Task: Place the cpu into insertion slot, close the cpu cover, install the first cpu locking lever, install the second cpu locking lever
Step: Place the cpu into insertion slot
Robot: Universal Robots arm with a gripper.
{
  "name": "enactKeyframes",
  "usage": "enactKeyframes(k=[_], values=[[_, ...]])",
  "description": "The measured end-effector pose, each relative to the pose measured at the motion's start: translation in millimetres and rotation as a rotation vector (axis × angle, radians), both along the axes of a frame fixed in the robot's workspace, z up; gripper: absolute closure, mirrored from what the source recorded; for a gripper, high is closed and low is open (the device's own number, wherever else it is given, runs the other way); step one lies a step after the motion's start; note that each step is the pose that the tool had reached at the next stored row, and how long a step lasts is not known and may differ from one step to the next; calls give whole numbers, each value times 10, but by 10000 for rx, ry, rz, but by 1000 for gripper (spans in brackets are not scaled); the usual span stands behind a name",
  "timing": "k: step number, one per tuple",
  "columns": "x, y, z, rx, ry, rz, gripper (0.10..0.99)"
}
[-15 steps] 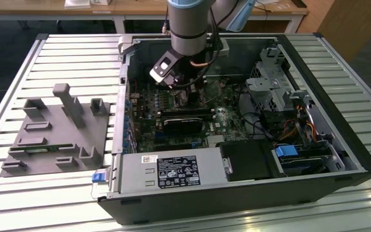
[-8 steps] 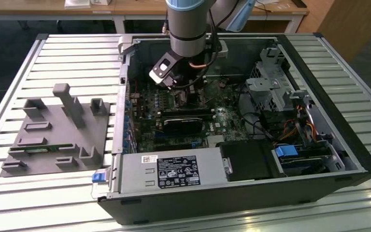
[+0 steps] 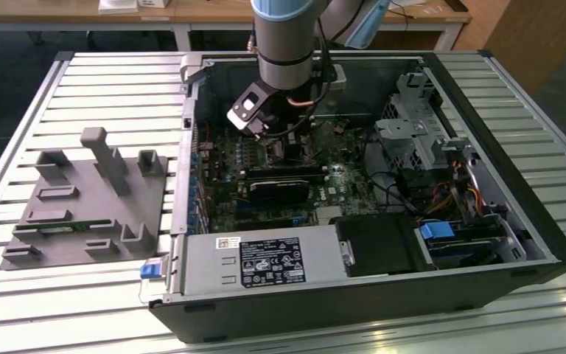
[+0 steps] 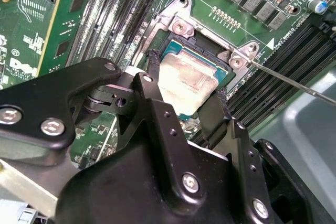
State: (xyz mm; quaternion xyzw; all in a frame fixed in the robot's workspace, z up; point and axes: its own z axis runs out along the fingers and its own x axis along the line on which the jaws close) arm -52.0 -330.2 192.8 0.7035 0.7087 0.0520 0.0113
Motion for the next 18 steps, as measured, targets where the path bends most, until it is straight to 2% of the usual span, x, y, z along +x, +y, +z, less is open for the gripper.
enactKeyframes(k=[14, 15, 18], values=[[0, 1, -6, 3, -2, -1, 537], [0, 1, -6, 2, -1, 0, 475], [0, 0, -7, 1, 0, -1, 475]])
